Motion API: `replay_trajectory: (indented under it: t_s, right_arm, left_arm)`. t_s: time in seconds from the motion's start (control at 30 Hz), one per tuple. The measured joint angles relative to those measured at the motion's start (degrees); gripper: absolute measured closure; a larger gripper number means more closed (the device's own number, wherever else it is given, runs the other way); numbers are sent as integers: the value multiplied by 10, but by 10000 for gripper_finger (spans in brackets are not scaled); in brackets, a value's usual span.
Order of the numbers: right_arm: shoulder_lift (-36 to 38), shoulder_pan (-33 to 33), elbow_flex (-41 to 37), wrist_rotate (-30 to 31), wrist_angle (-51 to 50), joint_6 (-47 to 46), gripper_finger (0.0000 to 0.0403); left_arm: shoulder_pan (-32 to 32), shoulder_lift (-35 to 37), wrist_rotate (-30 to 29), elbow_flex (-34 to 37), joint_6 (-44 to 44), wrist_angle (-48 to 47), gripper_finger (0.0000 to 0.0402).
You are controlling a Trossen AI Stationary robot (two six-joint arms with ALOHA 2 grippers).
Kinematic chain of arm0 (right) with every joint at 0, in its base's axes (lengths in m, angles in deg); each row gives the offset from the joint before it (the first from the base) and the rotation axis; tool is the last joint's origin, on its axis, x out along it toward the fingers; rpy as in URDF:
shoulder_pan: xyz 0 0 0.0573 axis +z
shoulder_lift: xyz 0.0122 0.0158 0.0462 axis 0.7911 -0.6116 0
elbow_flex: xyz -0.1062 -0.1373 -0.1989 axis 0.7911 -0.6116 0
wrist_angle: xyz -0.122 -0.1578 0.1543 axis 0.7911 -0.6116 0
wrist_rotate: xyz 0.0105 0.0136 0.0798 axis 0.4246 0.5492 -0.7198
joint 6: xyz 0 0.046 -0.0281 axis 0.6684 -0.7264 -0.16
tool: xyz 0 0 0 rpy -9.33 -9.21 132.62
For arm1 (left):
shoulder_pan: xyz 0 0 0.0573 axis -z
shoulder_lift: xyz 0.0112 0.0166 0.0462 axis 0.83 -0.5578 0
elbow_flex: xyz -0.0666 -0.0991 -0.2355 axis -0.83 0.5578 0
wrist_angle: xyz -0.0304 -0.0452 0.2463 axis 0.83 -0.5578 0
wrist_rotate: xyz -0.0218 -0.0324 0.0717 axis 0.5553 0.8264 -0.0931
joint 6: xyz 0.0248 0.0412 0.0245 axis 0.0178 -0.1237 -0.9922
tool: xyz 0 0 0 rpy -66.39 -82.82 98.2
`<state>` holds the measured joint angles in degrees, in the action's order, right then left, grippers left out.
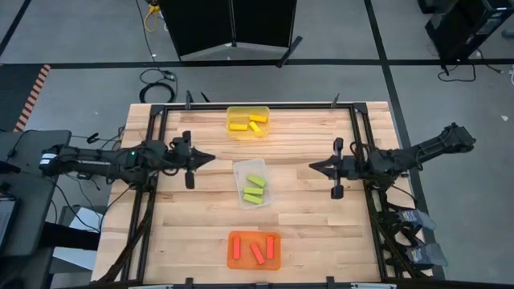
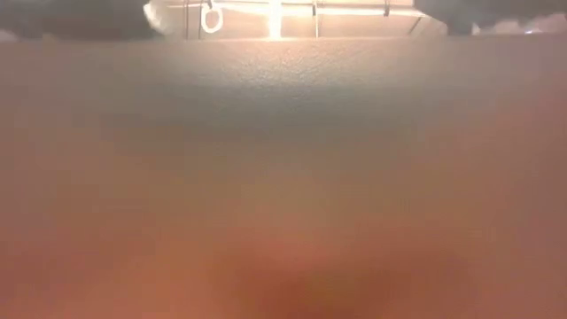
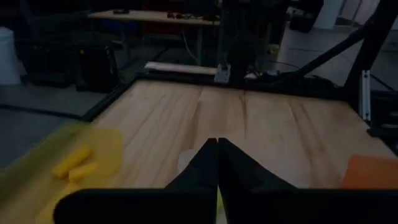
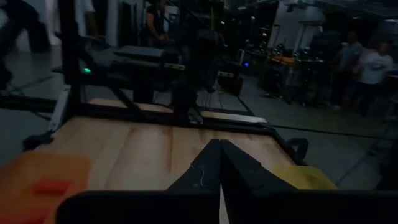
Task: Sort blocks
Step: Return to Home Position
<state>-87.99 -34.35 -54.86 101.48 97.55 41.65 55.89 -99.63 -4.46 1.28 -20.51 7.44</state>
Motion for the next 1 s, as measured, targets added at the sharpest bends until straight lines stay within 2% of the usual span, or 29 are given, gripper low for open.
replay_trajectory:
  t_s: [0.17,0.27,0.6,0.7,0.83,1.0]
  right_arm:
    - [111,-9,-84,-39,0,-4,392]
    - [180,-14,-119,-49,-36,5,395]
    - [389,-24,-142,-101,-212,-31,398]
    - [389,-25,-139,-102,-224,-37,398]
    - [389,-25,-151,-127,-194,-42,399]
    - [390,-31,-203,-142,-111,-68,400]
  left_arm:
    - [0,54,-6,60,8,15,397]
    - [0,90,-5,86,8,15,397]
    - [0,212,3,153,3,14,398]
    - [0,227,2,164,-19,7,398]
    - [0,240,14,171,-42,6,398]
    - [0,252,39,172,-48,8,398]
